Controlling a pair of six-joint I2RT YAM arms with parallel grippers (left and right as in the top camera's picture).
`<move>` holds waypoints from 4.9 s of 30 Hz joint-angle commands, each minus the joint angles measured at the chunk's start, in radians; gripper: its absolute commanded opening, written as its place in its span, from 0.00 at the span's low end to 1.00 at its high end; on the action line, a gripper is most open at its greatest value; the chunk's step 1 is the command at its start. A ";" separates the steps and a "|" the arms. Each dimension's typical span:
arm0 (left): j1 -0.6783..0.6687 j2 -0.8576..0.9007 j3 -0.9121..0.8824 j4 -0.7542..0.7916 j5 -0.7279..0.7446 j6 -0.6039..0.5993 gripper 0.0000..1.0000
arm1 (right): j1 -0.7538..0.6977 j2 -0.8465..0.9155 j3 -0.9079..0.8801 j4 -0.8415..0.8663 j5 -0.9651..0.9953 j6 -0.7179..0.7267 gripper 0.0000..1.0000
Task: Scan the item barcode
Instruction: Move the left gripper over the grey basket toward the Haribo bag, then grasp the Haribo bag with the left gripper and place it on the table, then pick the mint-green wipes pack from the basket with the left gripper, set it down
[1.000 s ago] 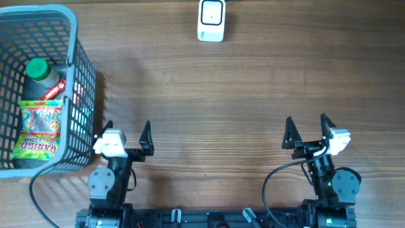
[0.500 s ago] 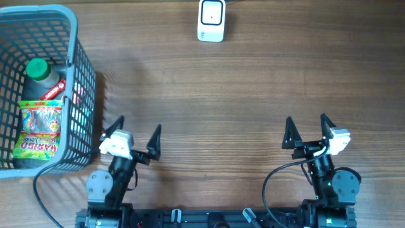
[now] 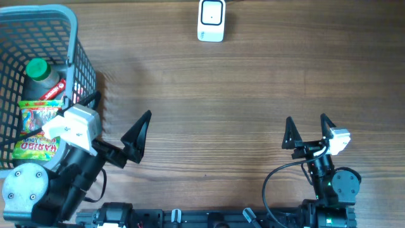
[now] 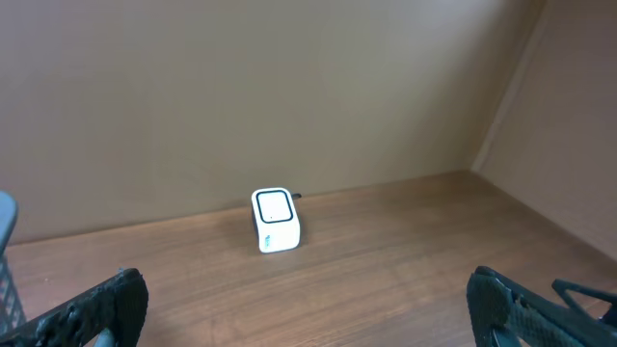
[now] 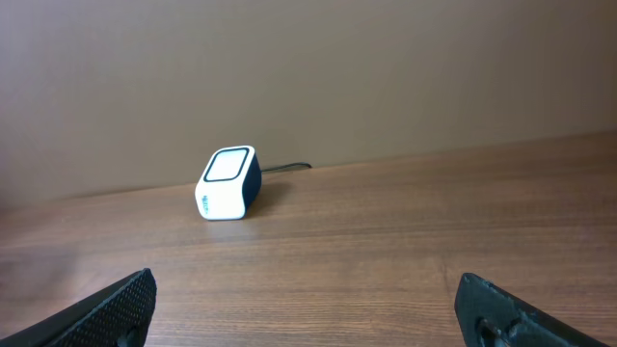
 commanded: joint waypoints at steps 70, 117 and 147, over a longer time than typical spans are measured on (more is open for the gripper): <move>-0.449 1.336 0.571 -0.256 -0.321 -0.495 0.04 | 0.005 -0.002 -0.001 0.003 0.006 -0.013 1.00; 0.674 1.383 0.243 -0.283 -0.294 -0.700 1.00 | 0.005 -0.002 -0.001 0.003 0.007 -0.013 1.00; -0.139 0.900 0.710 -0.566 -0.508 -0.727 0.13 | 0.005 -0.002 -0.001 0.003 0.006 -0.014 1.00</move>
